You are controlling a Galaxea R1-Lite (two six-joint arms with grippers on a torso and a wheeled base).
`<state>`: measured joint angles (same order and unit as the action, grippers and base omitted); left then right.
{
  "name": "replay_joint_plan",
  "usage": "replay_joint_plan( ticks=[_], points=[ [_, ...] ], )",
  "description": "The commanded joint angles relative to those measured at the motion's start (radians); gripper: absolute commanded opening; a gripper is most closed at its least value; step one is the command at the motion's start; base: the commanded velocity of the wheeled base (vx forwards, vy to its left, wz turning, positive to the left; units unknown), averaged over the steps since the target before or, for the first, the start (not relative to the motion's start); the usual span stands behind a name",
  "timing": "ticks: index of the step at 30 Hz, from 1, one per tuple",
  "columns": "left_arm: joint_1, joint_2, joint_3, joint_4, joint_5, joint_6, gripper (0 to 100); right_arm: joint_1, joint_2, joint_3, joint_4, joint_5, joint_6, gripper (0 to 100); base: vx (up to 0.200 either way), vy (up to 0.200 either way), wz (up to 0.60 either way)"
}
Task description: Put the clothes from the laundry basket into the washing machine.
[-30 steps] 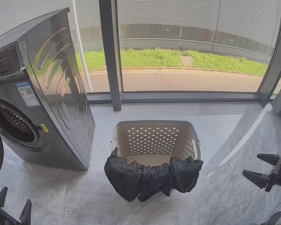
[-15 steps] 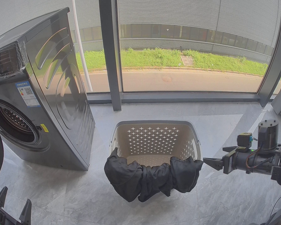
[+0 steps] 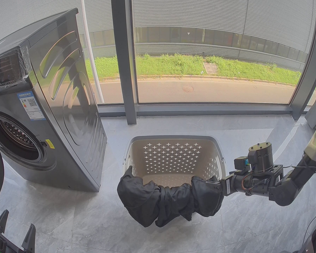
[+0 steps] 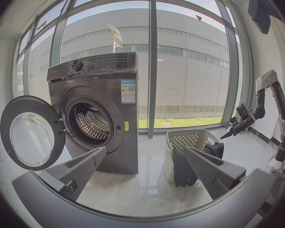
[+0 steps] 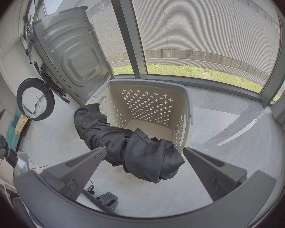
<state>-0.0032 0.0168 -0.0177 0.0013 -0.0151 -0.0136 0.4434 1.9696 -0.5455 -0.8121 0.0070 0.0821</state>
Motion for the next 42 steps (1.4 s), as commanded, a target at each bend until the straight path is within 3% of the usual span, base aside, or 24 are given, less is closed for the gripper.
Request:
replay_joint_plan(
  ticks=[1, 20, 34, 42],
  points=[
    [0.0, -0.017, 0.016, 0.0, 0.0, 0.0, 100, -0.006, 0.1, -0.028, -0.018, -0.004, -0.001, 100, 0.0, 0.0, 0.0],
    [0.0, -0.017, 0.016, 0.0, 0.0, 0.001, 100, -0.011, 0.178, -0.09, -0.068, -0.005, -0.001, 100, 0.0, 0.0, 0.0],
    [0.0, -0.017, 0.016, 0.0, 0.0, 0.0, 100, -0.011, 0.285, -0.177, -0.068, -0.059, -0.004, 100, 0.0, 0.0, 0.0],
    [0.0, -0.017, 0.016, -0.001, 0.0, 0.0, 100, -0.022, 0.295, -0.182, -0.068, -0.062, -0.005, 100, 0.0, 0.0, 0.0]
  ],
)
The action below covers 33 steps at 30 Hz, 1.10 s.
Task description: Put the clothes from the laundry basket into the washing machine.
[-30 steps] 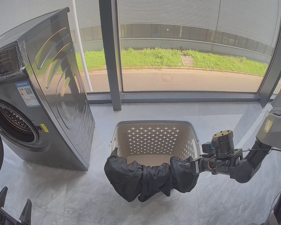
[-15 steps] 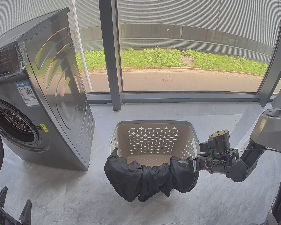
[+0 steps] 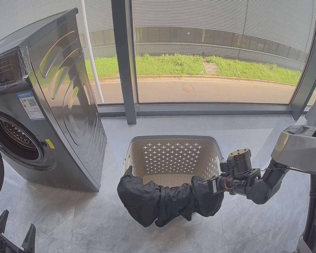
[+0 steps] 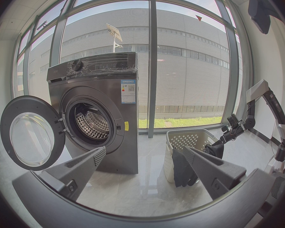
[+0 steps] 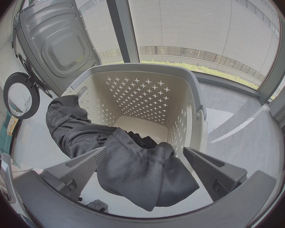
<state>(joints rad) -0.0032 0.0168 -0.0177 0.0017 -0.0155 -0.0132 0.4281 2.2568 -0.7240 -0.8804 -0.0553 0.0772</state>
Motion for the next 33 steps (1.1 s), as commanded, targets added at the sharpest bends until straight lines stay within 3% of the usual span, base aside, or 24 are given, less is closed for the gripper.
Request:
replay_joint_plan(
  ticks=[1, 21, 22, 33],
  points=[
    [0.0, -0.017, 0.016, 0.0, 0.0, -0.001, 100, -0.008, 0.01, -0.005, 0.0, 0.0, -0.002, 100, 0.0, 0.0, 0.0],
    [0.0, -0.017, 0.016, 0.0, 0.0, -0.001, 100, 0.009, 0.067, -0.032, -0.002, 0.0, 0.001, 100, 0.0, 0.0, 0.0],
    [0.0, -0.017, 0.016, -0.002, 0.0, -0.001, 100, 0.009, 0.067, -0.032, -0.003, 0.0, 0.001, 0, 0.0, 0.0, 0.0],
    [0.0, -0.017, 0.016, -0.002, 0.0, -0.002, 100, 0.011, 0.043, -0.069, -0.005, -0.001, 0.003, 0, 0.0, 0.0, 0.0]
  ],
)
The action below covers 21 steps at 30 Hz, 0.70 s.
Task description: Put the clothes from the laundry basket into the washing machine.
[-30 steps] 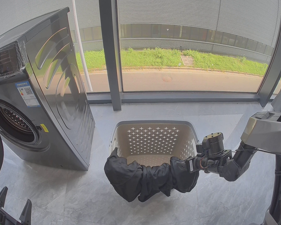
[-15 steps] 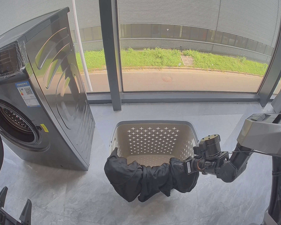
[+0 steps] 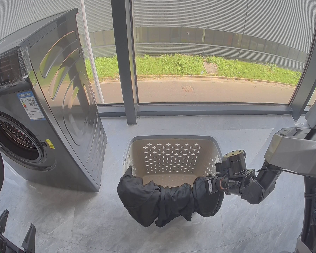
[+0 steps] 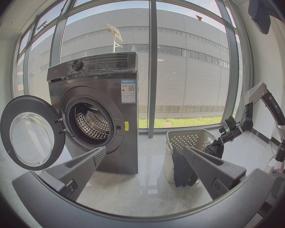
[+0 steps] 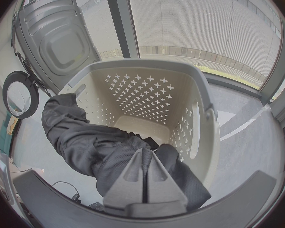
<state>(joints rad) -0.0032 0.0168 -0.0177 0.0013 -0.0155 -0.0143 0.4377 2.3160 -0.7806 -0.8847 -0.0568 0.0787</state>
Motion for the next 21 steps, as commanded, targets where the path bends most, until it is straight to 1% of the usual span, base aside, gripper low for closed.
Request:
replay_joint_plan(
  ticks=[1, 6, 8, 10, 13, 17, 21],
  points=[
    [0.0, -0.017, 0.016, -0.001, 0.0, -0.001, 100, 0.001, -0.024, -0.014, 0.0, 0.0, 0.003, 0, 0.0, 0.0, 0.0],
    [0.0, -0.017, 0.016, 0.0, 0.0, -0.001, 100, 0.004, -0.086, -0.008, 0.001, 0.002, 0.009, 0, 0.0, 0.0, 0.0],
    [0.0, -0.017, 0.016, 0.0, 0.0, -0.001, 100, 0.003, -0.156, -0.005, 0.009, 0.005, 0.01, 0, 0.0, 0.0, 0.0],
    [0.0, -0.017, 0.016, -0.001, 0.002, -0.003, 100, 0.0, -0.184, -0.006, 0.013, 0.006, 0.021, 0, 0.0, 0.0, 0.0],
    [0.0, -0.017, 0.016, 0.0, 0.002, 0.0, 100, -0.01, -0.168, -0.005, 0.012, 0.005, 0.024, 0, 0.0, 0.0, 0.0],
    [0.0, -0.017, 0.016, 0.0, 0.002, -0.001, 100, -0.002, -0.064, -0.012, -0.007, 0.002, 0.026, 0, 0.0, 0.0, 0.0],
    [0.0, -0.017, 0.016, 0.0, 0.002, -0.003, 100, 0.001, -0.026, -0.034, -0.05, 0.002, 0.026, 0, 0.0, 0.0, 0.0]
  ],
)
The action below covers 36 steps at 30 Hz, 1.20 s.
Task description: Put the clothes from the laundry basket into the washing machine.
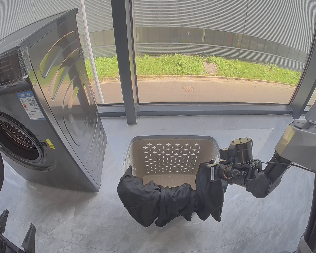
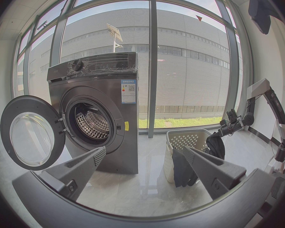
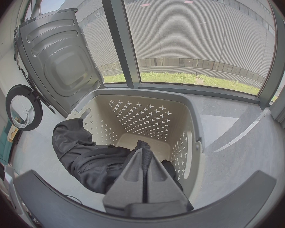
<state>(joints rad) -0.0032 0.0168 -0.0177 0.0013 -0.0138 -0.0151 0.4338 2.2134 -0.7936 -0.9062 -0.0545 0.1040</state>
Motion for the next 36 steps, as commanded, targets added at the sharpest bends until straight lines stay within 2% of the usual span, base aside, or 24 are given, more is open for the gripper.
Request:
replay_joint_plan(
  ticks=[1, 7, 16, 26, 36],
  points=[
    [0.0, -0.017, 0.016, 0.0, 0.0, -0.002, 100, 0.005, 0.086, -0.027, -0.033, -0.001, 0.0, 100, 0.0, 0.0, 0.0],
    [0.0, -0.017, 0.016, 0.0, 0.0, -0.002, 100, 0.003, 0.08, -0.021, -0.036, -0.001, -0.001, 100, 0.0, 0.0, 0.0],
    [0.0, -0.017, 0.016, -0.001, 0.0, -0.002, 100, 0.011, 0.049, 0.04, -0.02, 0.001, -0.014, 100, 0.0, 0.0, 0.0],
    [0.0, -0.017, 0.016, 0.0, 0.0, -0.002, 100, 0.011, 0.103, 0.045, -0.025, 0.001, -0.033, 100, 0.0, 0.0, 0.0],
    [0.0, -0.017, 0.016, -0.001, 0.0, -0.003, 100, 0.011, 0.129, 0.042, -0.034, -0.001, -0.033, 100, 0.0, 0.0, 0.0]
  ],
)
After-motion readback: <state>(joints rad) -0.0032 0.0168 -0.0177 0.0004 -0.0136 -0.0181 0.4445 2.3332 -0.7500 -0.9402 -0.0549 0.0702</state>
